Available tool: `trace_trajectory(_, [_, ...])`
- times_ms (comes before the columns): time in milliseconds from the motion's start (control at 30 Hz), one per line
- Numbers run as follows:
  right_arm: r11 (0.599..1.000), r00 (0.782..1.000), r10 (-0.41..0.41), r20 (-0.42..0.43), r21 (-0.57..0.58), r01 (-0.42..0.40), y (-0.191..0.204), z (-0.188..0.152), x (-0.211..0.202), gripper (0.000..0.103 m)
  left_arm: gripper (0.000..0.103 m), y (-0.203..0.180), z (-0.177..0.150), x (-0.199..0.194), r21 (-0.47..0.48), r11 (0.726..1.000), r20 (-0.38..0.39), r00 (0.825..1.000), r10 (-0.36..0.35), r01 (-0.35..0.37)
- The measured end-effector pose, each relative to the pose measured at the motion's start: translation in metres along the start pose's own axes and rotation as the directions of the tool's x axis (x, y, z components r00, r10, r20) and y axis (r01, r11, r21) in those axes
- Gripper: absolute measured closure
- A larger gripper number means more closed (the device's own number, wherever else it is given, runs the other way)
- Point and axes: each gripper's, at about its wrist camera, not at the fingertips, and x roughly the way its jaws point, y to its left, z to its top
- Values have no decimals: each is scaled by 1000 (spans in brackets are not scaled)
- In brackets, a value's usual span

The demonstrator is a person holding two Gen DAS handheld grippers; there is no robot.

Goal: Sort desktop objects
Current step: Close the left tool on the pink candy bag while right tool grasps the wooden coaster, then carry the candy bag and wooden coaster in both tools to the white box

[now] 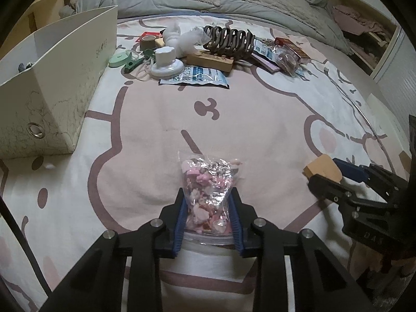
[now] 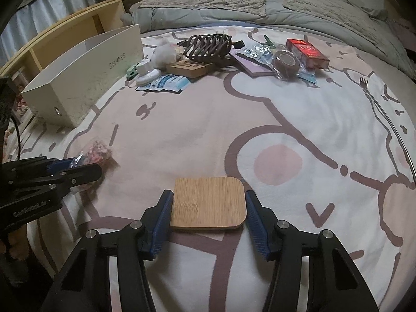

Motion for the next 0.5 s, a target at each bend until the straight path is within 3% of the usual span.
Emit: trace_trajectory(500, [1000, 999, 13, 30, 6, -13, 14, 13, -10, 47, 75, 11, 15, -18, -54, 998, 68, 998, -13, 17])
